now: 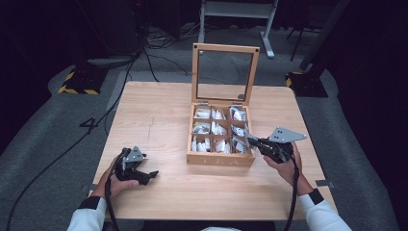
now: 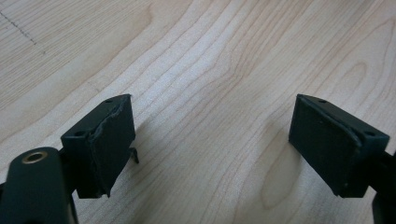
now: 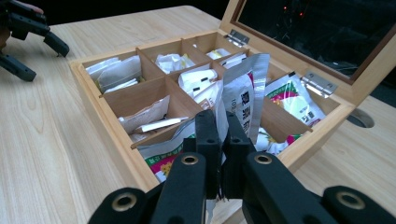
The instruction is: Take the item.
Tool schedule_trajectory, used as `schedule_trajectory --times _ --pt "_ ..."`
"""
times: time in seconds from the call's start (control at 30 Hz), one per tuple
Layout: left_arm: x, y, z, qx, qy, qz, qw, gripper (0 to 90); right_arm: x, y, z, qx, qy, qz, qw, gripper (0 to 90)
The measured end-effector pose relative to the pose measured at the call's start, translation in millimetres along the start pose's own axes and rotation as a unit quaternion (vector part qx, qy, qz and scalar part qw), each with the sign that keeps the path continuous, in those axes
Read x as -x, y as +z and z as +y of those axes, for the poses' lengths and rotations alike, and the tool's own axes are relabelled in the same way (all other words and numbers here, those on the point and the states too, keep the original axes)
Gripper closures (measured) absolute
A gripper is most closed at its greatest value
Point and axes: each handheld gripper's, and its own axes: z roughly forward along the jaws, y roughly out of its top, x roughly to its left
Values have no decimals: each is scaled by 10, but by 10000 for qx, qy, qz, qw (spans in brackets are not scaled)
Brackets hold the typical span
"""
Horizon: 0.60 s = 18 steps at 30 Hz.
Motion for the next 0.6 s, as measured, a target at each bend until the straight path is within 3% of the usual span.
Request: schedule_trajectory --times 0.6 --pt "17 -8 -11 12 -97 87 9999 149 -20 -171 135 411 -79 93 9991 885"
